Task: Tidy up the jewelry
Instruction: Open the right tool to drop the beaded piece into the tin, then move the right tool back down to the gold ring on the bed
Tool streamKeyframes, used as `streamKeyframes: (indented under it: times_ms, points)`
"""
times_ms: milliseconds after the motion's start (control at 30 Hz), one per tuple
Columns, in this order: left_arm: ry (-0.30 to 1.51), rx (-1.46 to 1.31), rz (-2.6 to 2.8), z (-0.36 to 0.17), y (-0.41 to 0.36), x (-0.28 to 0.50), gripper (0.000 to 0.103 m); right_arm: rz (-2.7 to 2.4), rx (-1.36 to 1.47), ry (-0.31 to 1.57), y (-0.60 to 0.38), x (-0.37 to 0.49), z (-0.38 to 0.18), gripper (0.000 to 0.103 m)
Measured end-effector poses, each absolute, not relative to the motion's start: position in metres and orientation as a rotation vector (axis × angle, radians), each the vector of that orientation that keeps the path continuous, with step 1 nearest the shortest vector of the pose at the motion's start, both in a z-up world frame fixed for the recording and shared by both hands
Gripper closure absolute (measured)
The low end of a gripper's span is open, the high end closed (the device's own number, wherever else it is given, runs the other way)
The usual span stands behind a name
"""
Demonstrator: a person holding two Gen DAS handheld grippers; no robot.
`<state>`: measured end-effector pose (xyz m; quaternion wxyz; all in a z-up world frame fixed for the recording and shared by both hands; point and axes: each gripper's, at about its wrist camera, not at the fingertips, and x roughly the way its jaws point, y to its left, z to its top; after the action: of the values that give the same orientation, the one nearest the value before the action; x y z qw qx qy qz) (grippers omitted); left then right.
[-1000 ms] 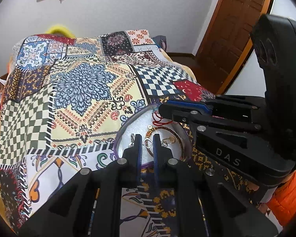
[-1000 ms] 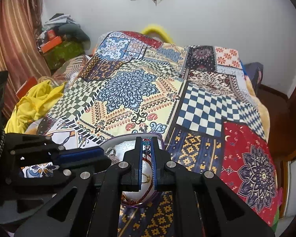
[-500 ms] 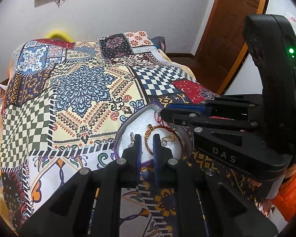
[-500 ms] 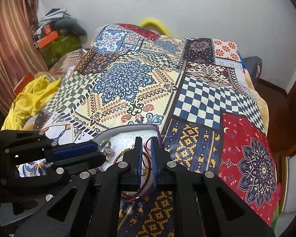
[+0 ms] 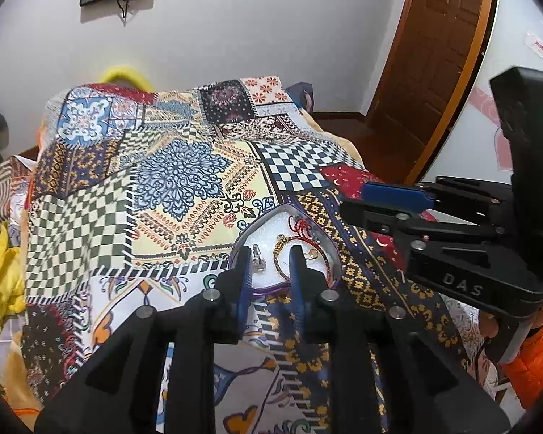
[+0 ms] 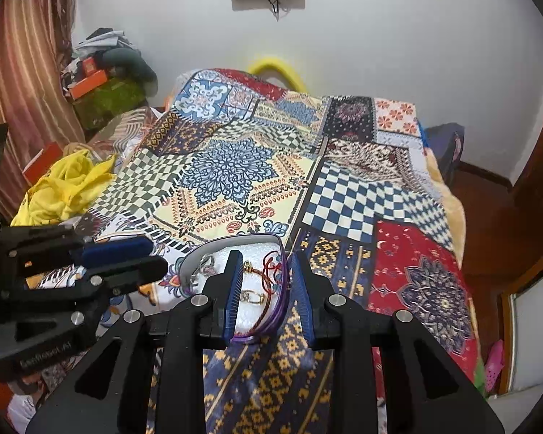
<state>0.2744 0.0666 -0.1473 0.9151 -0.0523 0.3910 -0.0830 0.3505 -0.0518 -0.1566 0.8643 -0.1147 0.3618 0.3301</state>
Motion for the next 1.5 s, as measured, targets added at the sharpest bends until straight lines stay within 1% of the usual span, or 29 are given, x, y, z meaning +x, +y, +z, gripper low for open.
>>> streamKeyframes:
  times_ms: [233,300,367,400,467,533,633,867,1133,1400,1433,1500]
  points:
    - [0.783,-0.084,-0.165,-0.129,0.061,0.251,0.082,0.694,-0.250,0.701,-0.066,0.319,-0.138,0.078]
    - [0.780,-0.082,-0.168,-0.126,0.059,0.244,0.080,0.694,-0.249,0.691,-0.071,0.312,-0.133,0.078]
    - [0.774,-0.072,-0.165,-0.122,0.056,0.234,0.074,0.685,-0.252,0.674,-0.077,0.303,-0.128,0.077]
    - [0.771,-0.068,-0.164,-0.121,0.055,0.231,0.073,0.682,-0.253,0.667,-0.080,0.299,-0.127,0.077]
    - [0.771,-0.062,-0.166,-0.120,0.053,0.222,0.071,0.679,-0.247,0.658,-0.087,0.290,-0.126,0.071]
    - [0.779,-0.057,-0.171,-0.121,0.050,0.214,0.070,0.673,-0.241,0.651,-0.093,0.285,-0.125,0.069]
    - [0.796,-0.053,-0.181,-0.125,0.044,0.205,0.070,0.657,-0.238,0.652,-0.102,0.276,-0.127,0.068]
    - [0.851,-0.028,-0.205,-0.145,0.026,0.190,0.070,0.636,-0.203,0.715,-0.122,0.263,-0.151,0.068]
    - [0.920,-0.004,-0.234,-0.177,0.009,0.181,0.070,0.653,-0.159,0.876,-0.121,0.261,-0.205,0.068]
    - [0.986,-0.032,-0.242,-0.203,0.009,0.177,0.070,0.666,-0.171,0.902,-0.110,0.259,-0.225,0.068]
    - [0.987,-0.034,-0.244,-0.203,0.009,0.176,0.070,0.656,-0.165,0.900,-0.110,0.260,-0.227,0.069]
    - [0.987,-0.039,-0.250,-0.204,0.009,0.176,0.070,0.657,-0.150,0.909,-0.112,0.263,-0.230,0.075]
